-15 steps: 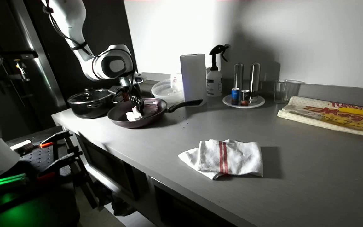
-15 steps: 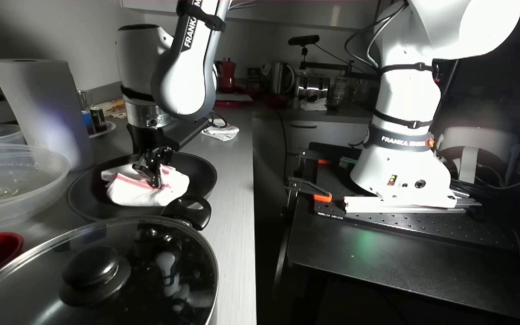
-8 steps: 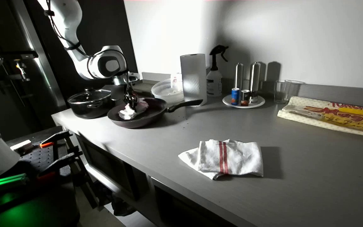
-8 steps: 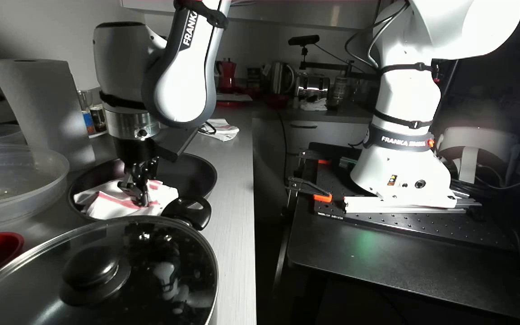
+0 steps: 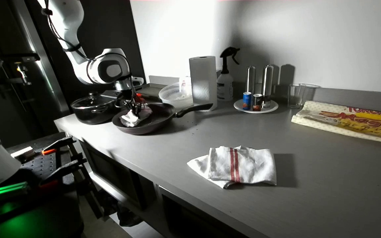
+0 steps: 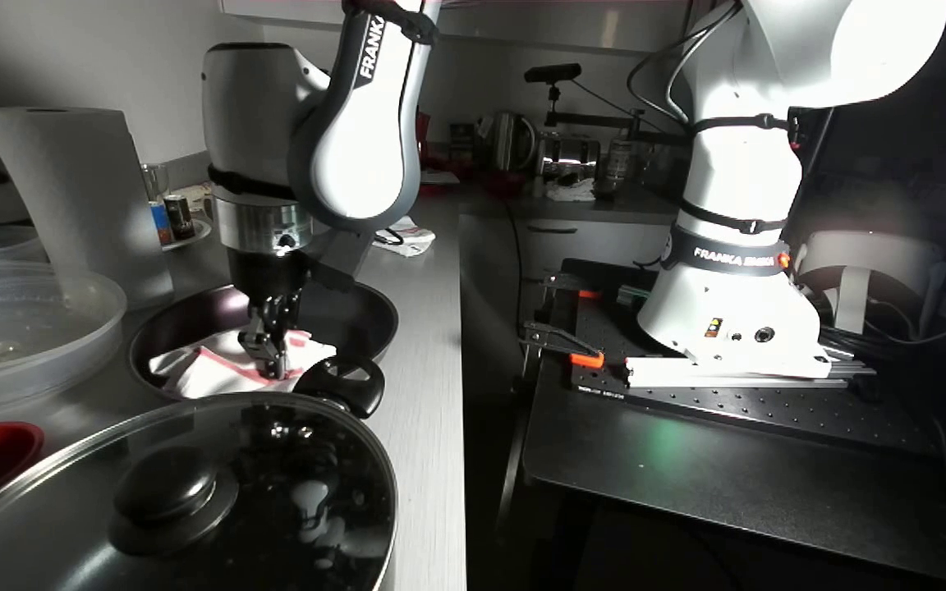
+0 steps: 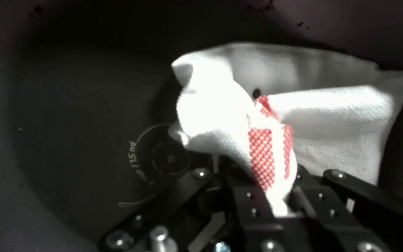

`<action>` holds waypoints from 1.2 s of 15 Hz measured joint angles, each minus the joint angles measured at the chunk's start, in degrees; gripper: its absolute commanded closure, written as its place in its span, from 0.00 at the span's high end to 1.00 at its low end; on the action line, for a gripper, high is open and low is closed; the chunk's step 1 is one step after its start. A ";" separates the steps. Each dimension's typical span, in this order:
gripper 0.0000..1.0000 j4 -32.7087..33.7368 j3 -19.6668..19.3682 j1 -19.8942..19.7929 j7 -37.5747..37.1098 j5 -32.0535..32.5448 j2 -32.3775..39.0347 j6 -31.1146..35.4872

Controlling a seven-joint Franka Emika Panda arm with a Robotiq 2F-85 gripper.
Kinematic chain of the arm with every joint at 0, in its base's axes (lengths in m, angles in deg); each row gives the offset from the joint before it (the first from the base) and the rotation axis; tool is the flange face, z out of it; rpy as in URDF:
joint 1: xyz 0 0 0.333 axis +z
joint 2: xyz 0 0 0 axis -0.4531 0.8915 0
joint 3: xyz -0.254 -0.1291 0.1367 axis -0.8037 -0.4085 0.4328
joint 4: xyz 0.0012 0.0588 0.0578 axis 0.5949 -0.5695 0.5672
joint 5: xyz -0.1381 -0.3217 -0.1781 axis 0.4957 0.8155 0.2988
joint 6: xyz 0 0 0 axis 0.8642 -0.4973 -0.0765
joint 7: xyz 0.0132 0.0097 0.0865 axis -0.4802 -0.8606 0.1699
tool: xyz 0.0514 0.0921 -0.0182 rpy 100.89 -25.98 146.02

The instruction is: Use the left towel to clean the pan

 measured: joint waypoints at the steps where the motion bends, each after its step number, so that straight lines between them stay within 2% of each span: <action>1: 0.04 -1.39 0.48 -1.02 0.18 -0.28 -0.62 0.86; 6: 0.04 -8.57 3.22 -8.24 1.80 -3.39 -3.68 5.12; 10: 0.04 -11.85 3.74 -12.86 1.86 -6.82 -4.79 8.10; 14: 0.04 -13.16 2.61 -13.47 1.46 -9.71 -4.86 11.31; 18: 0.04 -14.67 0.61 -11.19 1.37 -10.52 -4.87 15.74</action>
